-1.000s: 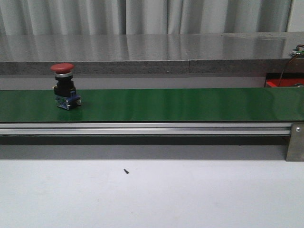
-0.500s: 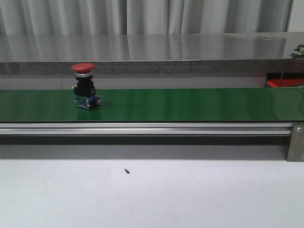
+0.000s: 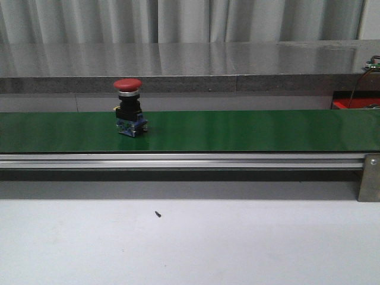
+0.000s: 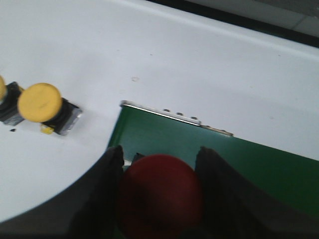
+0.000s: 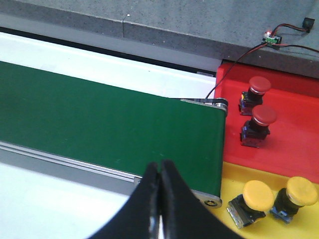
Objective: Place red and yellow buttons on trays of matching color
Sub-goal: 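Grasp the second red button on the table with the left gripper, then lower the red button onto the belt's near end and open the left gripper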
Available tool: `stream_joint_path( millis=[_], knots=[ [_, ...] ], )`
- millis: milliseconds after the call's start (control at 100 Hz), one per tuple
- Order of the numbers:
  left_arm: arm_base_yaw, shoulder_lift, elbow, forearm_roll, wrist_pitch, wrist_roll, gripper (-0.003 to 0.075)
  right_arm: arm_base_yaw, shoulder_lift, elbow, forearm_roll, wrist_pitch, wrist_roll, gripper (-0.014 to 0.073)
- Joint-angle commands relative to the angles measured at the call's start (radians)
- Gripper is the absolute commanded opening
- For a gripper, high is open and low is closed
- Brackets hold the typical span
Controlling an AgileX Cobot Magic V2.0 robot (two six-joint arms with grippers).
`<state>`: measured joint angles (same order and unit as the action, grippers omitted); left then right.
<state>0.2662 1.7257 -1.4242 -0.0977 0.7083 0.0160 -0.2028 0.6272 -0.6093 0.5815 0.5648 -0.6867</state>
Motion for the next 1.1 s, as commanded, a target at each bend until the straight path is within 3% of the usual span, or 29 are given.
stream_joint_path(
  millis=[0,370,460,590,690,1090],
  knots=[
    [-0.029,-0.046,-0.005,-0.011,-0.074,0.001,0.0063,0.000,-0.004,-0.026,0.019,-0.053,-0.005,-0.0068],
    [-0.056,-0.010,0.065,-0.011,-0.104,0.004,0.0091,0.000,-0.004,-0.026,0.019,-0.053,-0.005,-0.0068],
    [-0.056,-0.010,0.065,-0.014,-0.106,0.025,0.0202,0.000,-0.004,-0.026,0.019,-0.053,-0.005,-0.0068],
    [-0.060,-0.016,0.065,-0.031,-0.107,0.027,0.0507,0.000,-0.004,-0.026,0.019,-0.053,-0.005,-0.0068],
    [-0.062,-0.031,0.065,-0.048,-0.112,0.029,0.0633,0.000,-0.004,-0.026,0.019,-0.053,-0.005,-0.0068],
    [-0.167,-0.284,0.097,-0.048,-0.133,0.078,0.0640,0.000,-0.004,-0.026,0.019,-0.053,-0.005,-0.0068]
  ],
)
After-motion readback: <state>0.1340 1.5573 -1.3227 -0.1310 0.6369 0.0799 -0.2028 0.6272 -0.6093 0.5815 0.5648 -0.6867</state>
